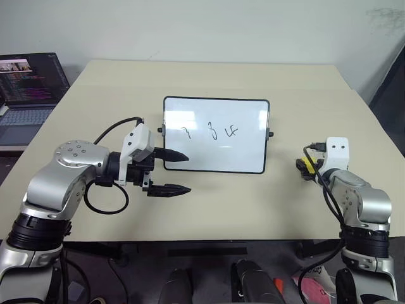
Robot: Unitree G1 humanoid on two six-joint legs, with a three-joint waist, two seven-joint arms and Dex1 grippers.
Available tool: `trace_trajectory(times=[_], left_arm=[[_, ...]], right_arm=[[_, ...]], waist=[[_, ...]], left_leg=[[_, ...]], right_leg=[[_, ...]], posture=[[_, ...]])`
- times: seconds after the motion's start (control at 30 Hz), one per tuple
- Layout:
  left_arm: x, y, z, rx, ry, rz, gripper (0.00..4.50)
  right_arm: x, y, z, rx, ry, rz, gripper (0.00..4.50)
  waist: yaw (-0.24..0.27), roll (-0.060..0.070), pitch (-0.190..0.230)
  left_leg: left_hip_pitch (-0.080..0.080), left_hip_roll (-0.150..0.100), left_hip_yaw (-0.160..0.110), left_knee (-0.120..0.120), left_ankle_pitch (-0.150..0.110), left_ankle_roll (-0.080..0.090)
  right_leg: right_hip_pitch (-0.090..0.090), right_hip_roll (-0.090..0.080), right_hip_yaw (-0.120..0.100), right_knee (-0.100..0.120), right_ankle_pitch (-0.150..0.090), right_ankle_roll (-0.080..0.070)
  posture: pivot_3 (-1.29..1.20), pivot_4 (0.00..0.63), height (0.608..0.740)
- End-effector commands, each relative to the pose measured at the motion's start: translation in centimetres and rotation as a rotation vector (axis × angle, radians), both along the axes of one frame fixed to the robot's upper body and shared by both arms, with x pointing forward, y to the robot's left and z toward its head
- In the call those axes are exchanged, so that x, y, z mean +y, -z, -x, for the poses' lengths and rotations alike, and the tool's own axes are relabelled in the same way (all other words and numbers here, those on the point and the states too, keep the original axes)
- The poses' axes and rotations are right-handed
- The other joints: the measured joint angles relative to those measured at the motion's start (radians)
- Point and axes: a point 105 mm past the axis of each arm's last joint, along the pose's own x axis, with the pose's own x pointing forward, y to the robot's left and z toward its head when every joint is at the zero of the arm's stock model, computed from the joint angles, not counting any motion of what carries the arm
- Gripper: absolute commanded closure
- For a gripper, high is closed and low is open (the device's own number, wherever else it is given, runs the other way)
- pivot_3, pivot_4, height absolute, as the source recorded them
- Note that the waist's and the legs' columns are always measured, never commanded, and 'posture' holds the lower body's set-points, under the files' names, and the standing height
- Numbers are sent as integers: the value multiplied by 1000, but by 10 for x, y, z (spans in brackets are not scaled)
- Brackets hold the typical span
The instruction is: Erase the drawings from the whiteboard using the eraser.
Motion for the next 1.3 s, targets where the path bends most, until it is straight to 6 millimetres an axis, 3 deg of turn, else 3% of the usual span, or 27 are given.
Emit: trace_trajectory(times=[0.03,0.47,0.83,1.1,1.3], left_arm=[[-2,-7,2,-29,10,9,0],[-3,-8,3,-25,11,13,0],[-2,-8,2,-26,9,16,0],[-1,-6,2,-29,3,16,0],[-1,-5,2,-25,1,19,0]], right_arm=[[-11,-11,-3,-71,26,-5,27],[-17,3,2,-50,46,-39,192],[-8,6,2,-58,41,-64,192],[-11,-18,-3,-250,99,-13,192],[-5,-2,10,-264,104,3,192]], waist=[[0,0,0],[0,0,0],[-1,0,0],[-1,0,0],[-1,0,0]], left_leg=[[0,0,0,0,0,0],[0,0,0,0,0,0],[0,0,0,0,0,0],[1,0,0,0,0,0],[0,0,0,0,0,0]], right_leg=[[0,0,0,0,0,0],[0,0,0,1,0,0],[0,0,0,1,0,0],[0,0,0,1,0,0],[0,0,0,1,0,0]], posture=[[0,150,740],[0,150,740],[0,150,740],[0,150,740],[0,150,740]])
